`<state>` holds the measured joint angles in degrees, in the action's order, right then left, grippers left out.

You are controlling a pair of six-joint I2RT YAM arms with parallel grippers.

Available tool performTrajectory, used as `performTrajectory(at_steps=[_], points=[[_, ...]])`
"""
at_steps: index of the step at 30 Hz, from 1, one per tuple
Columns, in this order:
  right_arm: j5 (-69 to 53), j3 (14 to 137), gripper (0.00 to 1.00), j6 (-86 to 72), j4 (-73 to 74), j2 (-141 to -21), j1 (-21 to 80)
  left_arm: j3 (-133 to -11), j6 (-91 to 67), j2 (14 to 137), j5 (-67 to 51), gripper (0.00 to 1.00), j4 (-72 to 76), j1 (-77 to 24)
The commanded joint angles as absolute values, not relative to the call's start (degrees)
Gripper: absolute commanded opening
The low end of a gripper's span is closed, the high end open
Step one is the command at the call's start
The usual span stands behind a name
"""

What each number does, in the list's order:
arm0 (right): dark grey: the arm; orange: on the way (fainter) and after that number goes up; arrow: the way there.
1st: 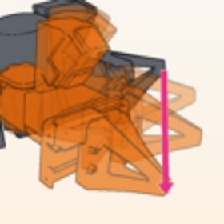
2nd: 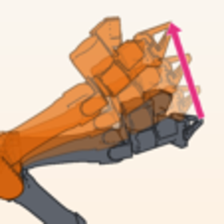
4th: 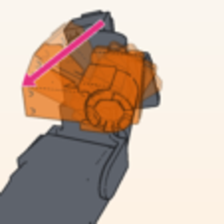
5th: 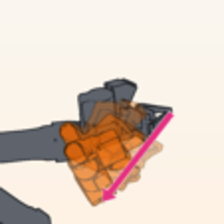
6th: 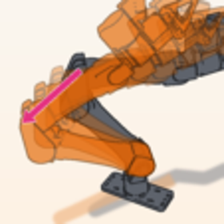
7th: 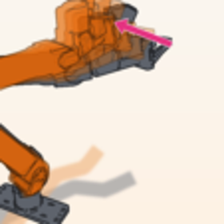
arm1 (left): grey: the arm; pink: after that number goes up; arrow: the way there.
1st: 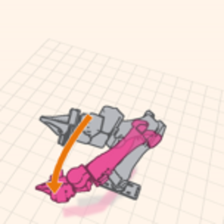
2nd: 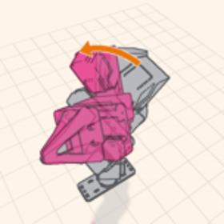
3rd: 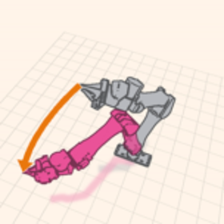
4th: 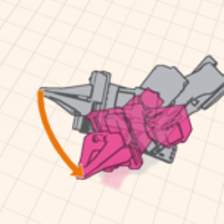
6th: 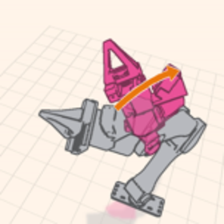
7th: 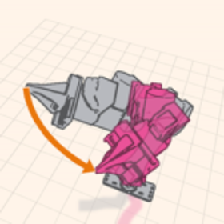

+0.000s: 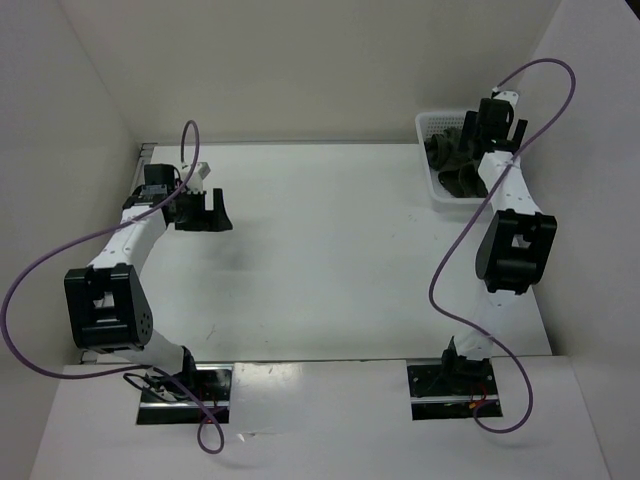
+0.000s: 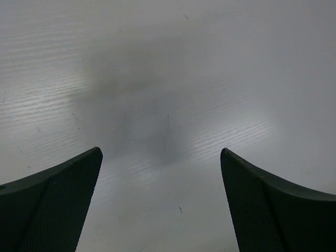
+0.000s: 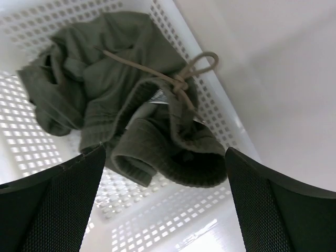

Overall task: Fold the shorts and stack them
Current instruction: Grab the shorts from the pile

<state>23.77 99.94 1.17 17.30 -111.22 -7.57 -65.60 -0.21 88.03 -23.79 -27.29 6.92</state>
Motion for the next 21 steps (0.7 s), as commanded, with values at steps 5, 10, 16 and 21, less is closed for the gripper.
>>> performTrajectory(at_steps=[5,10,16,21], points=[[23.91,103.62,0.99,-1.75,20.83,-118.64,-8.17,-64.78,0.0,85.08,-21.97,1.0,-27.77,7.12],[21.88,104.24,0.99,-2.29,22.24,-121.2,-8.17,-64.16,0.0,85.08,-21.45,1.0,-27.77,7.12],[25.39,104.93,0.94,-2.9,22.24,-124.19,-8.17,-63.63,0.0,84.55,-21.97,1.0,-27.77,7.12],[28.47,105.47,0.16,-4.48,22.24,-123.32,-8.17,-63.63,0.0,84.02,-21.97,1.0,-27.77,7.12]])
